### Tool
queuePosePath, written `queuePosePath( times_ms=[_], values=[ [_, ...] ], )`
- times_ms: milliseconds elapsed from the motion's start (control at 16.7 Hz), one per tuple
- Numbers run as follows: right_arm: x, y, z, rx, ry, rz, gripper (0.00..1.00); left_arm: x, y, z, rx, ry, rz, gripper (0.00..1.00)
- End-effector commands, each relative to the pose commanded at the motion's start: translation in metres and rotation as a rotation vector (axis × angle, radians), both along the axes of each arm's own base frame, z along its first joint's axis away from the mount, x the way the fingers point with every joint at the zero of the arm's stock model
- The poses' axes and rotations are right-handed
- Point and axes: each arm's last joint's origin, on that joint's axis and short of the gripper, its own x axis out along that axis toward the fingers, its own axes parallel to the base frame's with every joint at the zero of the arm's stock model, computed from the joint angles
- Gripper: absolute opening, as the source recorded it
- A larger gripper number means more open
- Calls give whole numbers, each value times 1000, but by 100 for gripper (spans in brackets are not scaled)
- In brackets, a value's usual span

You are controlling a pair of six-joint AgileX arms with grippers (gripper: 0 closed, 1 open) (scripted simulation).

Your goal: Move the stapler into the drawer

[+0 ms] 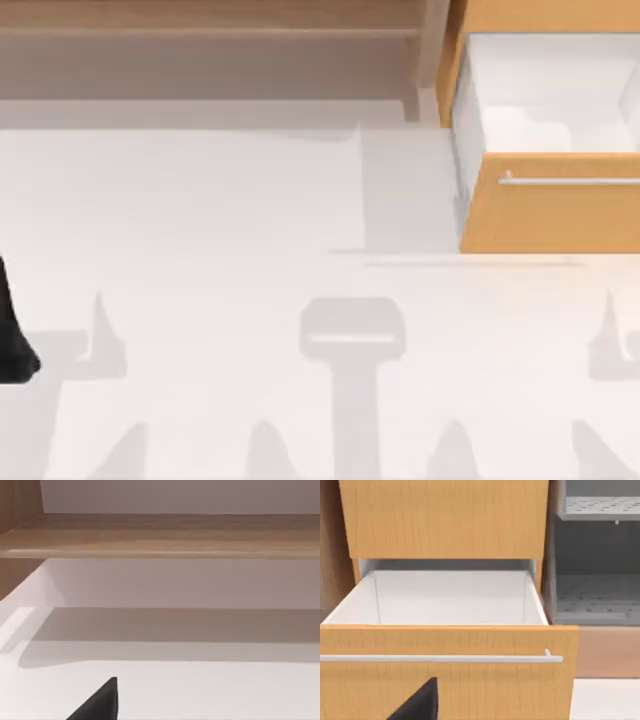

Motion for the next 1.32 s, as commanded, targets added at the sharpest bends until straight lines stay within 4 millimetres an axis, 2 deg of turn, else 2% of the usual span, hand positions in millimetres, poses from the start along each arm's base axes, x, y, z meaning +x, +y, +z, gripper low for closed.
queuePosePath(
  times_ms=[300, 600, 900, 1140, 1320],
  values=[
    [1, -5, 6, -10, 71, -43, 100, 0, 0, 0, 0, 0, 0, 100],
    [14, -25, 25, -14, 407, -195, 100, 0, 0, 0, 0, 0, 0, 100],
    [45, -66, 29, 84, 909, -337, 100, 0, 0, 0, 0, 0, 0, 100],
    [65, -109, 15, 232, 1268, -389, 100, 0, 0, 0, 0, 0, 0, 100],
    [72, -135, 4, 334, 1439, -397, 100, 0, 0, 0, 0, 0, 0, 100]
  ],
)
